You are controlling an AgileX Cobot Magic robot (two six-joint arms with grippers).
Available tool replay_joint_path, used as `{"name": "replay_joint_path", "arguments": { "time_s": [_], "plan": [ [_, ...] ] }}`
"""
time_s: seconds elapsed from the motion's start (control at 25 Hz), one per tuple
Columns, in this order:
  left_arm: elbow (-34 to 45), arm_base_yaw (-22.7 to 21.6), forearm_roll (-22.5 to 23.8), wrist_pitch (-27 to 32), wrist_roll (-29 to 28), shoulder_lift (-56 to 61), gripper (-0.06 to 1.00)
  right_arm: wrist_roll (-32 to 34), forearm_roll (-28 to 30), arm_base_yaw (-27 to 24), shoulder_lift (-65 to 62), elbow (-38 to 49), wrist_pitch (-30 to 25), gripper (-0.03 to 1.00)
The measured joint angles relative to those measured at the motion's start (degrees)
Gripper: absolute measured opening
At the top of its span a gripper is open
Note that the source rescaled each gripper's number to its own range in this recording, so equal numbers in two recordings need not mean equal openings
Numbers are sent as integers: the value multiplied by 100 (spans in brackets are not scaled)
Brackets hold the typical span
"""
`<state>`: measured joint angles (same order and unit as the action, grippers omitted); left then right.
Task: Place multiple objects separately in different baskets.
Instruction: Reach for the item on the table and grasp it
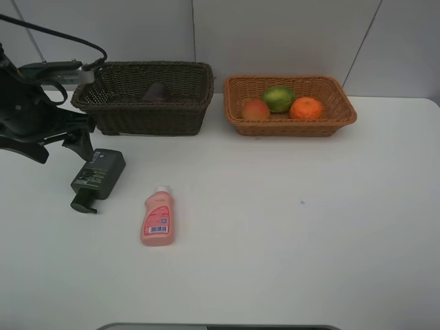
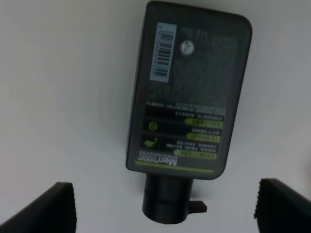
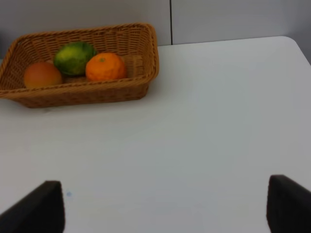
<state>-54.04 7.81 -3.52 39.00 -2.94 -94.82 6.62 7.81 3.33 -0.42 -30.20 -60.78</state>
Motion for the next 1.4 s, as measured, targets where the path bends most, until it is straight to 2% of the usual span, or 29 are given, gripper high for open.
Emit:
{"name": "replay_joint_path", "arguments": {
  "time_s": [0.16,0.28,0.48,0.64,1.12,1.24,1.4],
  "plan": [
    [0,0,157,-119,0,-94,84,0,0,0,0,0,0,91],
    [-5,0,73,-320,12,-132,84,0,0,0,0,0,0,91],
    [-5,0,-47,-659,263,-185,97,0,0,0,0,0,0,91],
    [-5,0,-301,-946,325,-198,98,0,0,0,0,0,0,91],
    [-105,100,-340,-989,294,-592,98,0,-5,0,0,0,0,91],
    [-311,212,-155,-940,109,-602,98,0,-5,0,0,0,0,91],
    [-604,391,505,-582,-476,-731,98,0,-5,0,0,0,0,91]
  ]
}}
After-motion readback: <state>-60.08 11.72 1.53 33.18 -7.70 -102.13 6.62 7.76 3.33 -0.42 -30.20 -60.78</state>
